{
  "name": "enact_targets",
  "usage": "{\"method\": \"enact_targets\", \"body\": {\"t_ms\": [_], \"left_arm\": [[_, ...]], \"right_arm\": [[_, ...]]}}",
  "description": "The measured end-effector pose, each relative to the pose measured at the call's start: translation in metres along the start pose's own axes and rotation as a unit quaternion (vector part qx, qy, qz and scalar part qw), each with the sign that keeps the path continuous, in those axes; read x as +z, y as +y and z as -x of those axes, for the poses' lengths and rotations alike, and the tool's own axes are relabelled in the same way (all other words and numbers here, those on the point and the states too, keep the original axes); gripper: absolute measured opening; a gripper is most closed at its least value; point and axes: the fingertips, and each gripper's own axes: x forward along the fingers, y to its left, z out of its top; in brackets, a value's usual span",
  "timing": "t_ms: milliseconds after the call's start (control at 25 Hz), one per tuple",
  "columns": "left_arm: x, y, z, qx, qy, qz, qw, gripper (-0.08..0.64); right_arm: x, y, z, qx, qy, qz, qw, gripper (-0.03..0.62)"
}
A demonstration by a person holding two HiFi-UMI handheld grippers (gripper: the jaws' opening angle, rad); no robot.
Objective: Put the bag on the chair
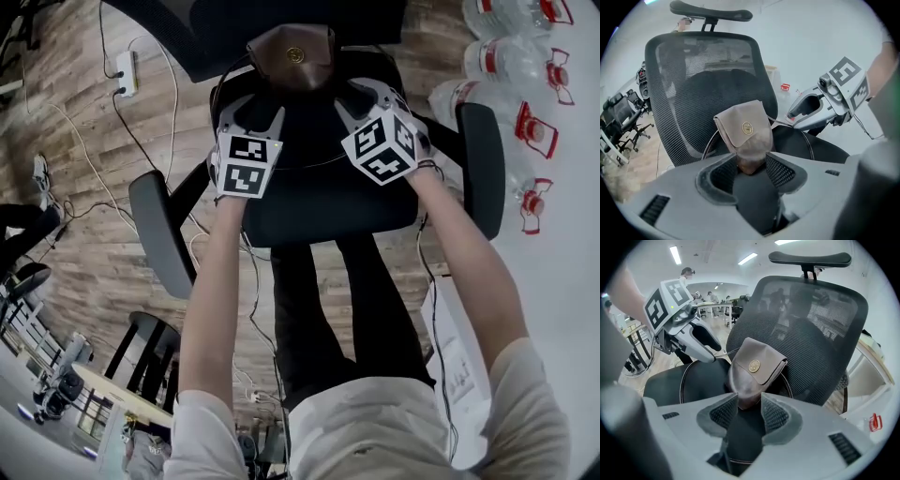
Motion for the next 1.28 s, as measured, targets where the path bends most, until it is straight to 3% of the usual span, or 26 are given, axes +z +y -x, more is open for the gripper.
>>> {"method": "enact_targets", "body": {"t_ms": [1000,1280], "left_arm": [[0.023,-0.046,0.112,-0.001,-0.052,0.050,0.9974,0.178],[0.036,-0.070,0.148,-0.012,-0.085,0.067,0.9940,0.179]], "right_arm": [[0.040,0.057,0.093,0.030,-0.054,-0.077,0.995,0.151],[0.052,0.077,0.133,0.029,-0.078,-0.096,0.992,0.143]]}}
